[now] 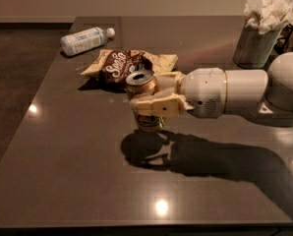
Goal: Place orange can upright
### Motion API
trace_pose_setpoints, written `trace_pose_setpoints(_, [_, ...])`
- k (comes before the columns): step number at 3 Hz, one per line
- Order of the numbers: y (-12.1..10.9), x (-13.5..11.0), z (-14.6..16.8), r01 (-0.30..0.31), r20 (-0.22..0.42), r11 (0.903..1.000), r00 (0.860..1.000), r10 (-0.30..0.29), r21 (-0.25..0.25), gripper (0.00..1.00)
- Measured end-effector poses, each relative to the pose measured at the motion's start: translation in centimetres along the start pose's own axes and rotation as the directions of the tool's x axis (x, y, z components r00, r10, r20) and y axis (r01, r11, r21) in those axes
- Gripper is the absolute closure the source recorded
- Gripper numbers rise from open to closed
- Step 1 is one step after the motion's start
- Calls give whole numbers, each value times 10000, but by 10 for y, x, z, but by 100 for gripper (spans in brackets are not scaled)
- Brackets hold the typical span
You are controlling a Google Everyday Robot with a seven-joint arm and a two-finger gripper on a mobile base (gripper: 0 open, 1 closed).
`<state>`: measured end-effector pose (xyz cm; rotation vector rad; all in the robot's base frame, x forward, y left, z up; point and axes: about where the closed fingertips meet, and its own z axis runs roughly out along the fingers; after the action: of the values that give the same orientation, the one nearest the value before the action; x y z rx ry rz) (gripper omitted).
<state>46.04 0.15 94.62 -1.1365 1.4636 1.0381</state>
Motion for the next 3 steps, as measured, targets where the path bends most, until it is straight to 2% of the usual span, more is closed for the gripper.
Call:
trace_pose_setpoints(1, [-2,8,-5,28,755,9999,9971,-39,156,100])
trace_pose_setpoints(2, [-3,16,-7,311,1132,9993,9930,-331,199,84])
trace_pose_setpoints(3, [-4,25,-7,420,1488,9991,9879,-428,89,59])
